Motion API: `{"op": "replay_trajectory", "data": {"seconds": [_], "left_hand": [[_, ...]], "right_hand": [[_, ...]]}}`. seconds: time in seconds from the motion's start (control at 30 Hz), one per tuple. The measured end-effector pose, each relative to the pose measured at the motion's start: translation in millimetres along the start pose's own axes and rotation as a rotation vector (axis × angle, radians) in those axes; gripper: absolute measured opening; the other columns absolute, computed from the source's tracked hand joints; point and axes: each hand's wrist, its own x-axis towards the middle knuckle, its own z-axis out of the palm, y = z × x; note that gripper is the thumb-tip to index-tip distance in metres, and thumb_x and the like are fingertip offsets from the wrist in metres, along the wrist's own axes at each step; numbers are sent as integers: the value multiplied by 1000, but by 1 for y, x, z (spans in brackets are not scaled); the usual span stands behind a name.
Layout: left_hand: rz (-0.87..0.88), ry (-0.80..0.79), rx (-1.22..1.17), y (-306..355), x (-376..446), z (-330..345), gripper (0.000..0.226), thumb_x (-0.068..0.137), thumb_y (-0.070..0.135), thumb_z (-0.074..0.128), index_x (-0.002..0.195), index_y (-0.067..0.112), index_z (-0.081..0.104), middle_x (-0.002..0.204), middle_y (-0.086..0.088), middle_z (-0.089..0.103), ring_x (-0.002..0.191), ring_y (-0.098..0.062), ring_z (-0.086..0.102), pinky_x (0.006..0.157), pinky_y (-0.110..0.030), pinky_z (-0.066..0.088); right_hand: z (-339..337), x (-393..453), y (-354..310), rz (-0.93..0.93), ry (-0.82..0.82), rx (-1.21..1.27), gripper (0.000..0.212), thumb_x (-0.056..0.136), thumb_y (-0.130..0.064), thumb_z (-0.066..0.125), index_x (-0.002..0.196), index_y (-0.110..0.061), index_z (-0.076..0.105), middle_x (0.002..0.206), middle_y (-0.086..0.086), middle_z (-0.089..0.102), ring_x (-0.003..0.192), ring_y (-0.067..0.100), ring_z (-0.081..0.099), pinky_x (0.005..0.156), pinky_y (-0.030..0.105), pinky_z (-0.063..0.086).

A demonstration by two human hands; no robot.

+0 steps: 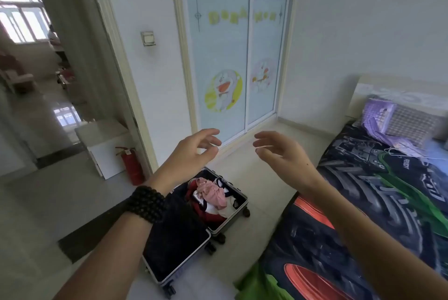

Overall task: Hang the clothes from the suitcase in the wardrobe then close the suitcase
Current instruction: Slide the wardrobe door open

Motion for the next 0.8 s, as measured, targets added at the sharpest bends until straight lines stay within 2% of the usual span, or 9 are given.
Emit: {"op": "replay_trajectory", "data": {"seconds": [0.13, 0.33, 0.43, 0.57, 0.8], "left_hand": [[-14, -13, 8, -26, 54, 4, 37, 96, 24, 55, 132, 30, 52, 113, 18, 65, 107, 5, 59, 88, -18, 41], [9, 14, 14, -60, 183, 2, 37, 95, 21, 55, 132, 26, 53, 113, 15, 64, 107, 3, 59, 86, -16, 43], [6, 19, 23, -73, 237, -11, 37, 96, 21, 55, 132, 26, 52, 114, 15, 64, 106, 3, 58, 80, -13, 45], [-16, 51, 23, -106, 311, -41, 37, 95, 21, 55, 132, 27, 52, 114, 15, 63, 106, 2, 59, 83, -18, 45], [-14, 114, 24, -183, 450, -92, 36, 95, 21, 55, 130, 30, 53, 114, 16, 63, 104, 4, 58, 79, -12, 43]], "right_hand": [[-1, 51, 30, 31, 5, -13, 27, 91, -24, 57, 116, -31, 64, 107, -19, 69, 100, -5, 63, 85, 19, 48], [2, 178, 79, 31, 37, 36, 27, 91, -22, 57, 117, -29, 63, 107, -18, 69, 99, -5, 63, 87, 22, 50], [8, 240, 89, 25, 39, 51, 29, 90, -24, 58, 118, -30, 63, 108, -18, 69, 99, -3, 64, 90, 29, 53], [21, 328, 100, 14, 18, 88, 30, 88, -28, 58, 117, -35, 61, 109, -19, 68, 101, 2, 65, 91, 38, 54], [57, 490, 128, -27, -1, 60, 33, 90, -28, 58, 122, -35, 59, 113, -21, 66, 101, -4, 62, 90, 26, 52]]}}
